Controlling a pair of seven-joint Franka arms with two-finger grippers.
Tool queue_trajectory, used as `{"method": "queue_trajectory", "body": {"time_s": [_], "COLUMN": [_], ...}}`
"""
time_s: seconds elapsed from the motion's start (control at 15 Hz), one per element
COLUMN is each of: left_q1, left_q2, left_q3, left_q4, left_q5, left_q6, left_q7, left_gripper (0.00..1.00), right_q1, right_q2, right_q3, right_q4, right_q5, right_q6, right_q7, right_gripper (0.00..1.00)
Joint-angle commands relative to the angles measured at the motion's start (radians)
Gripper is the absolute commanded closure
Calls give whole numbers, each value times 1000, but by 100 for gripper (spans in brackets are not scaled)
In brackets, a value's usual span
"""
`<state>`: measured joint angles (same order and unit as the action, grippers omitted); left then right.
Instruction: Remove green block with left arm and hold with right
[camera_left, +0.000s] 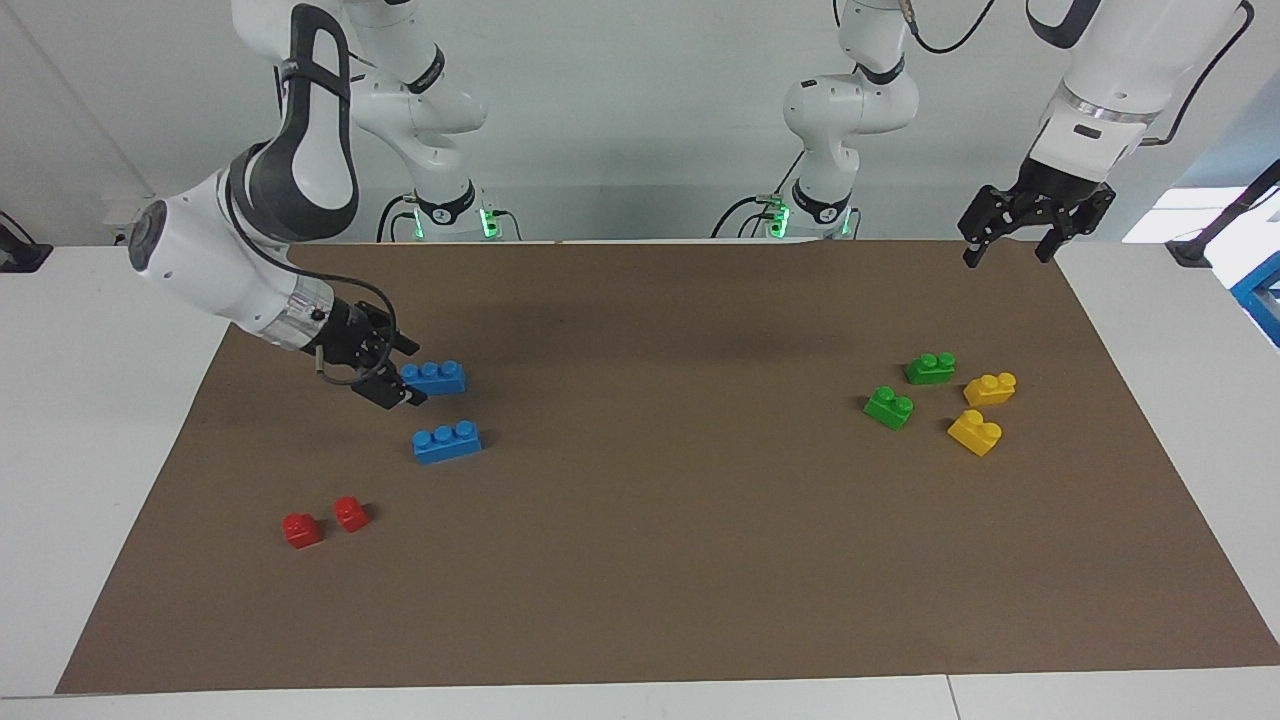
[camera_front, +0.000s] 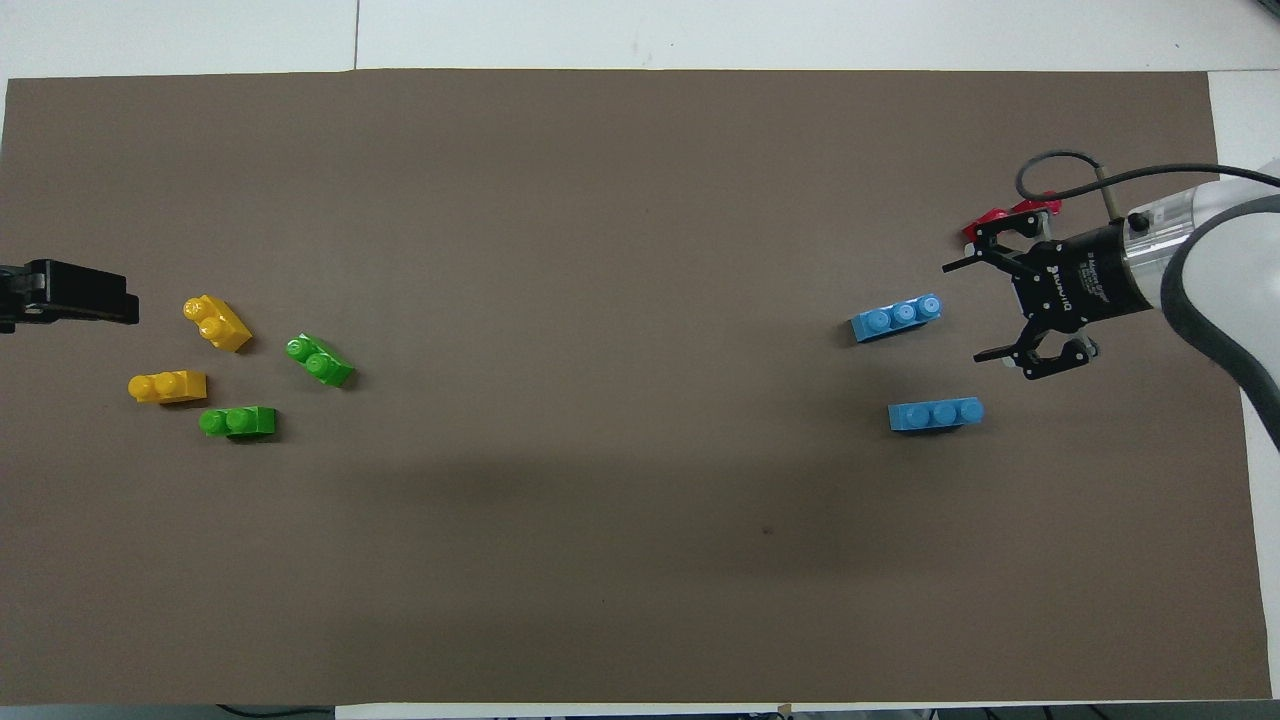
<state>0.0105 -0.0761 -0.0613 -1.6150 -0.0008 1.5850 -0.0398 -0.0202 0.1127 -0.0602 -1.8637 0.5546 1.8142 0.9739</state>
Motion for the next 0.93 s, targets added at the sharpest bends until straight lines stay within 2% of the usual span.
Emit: {"method": "queue_trajectory", "body": {"time_s": [0.0, 0.13, 0.33, 0.6, 0.87], "left_q1": [0, 8, 9, 13, 13], "left_q2": [2, 12, 12, 10, 7], "left_q3": [1, 0, -6, -11, -8], "left_q4": [61, 87, 87, 87, 87], "left_q5": [11, 19, 19, 12, 5], "left_q6": [-72, -111, -114, -100, -100], "left_q7": [18, 20, 61, 63, 54], "left_gripper": [0, 0, 0, 0, 0], "right_q1": [-43, -46, -43, -46, -32], "right_q2": [-66, -115, -162, -163, -172], "right_q3": [8, 11, 13, 11, 23], "right_q4": [35, 72, 129, 211, 271], "right_q5": [-38, -123, -212, -300, -399], "right_q6": [-91, -130, -177, -210, -266], "right_q7": [-1, -47, -213, -492, -645], "right_gripper": [0, 0, 0, 0, 0]}}
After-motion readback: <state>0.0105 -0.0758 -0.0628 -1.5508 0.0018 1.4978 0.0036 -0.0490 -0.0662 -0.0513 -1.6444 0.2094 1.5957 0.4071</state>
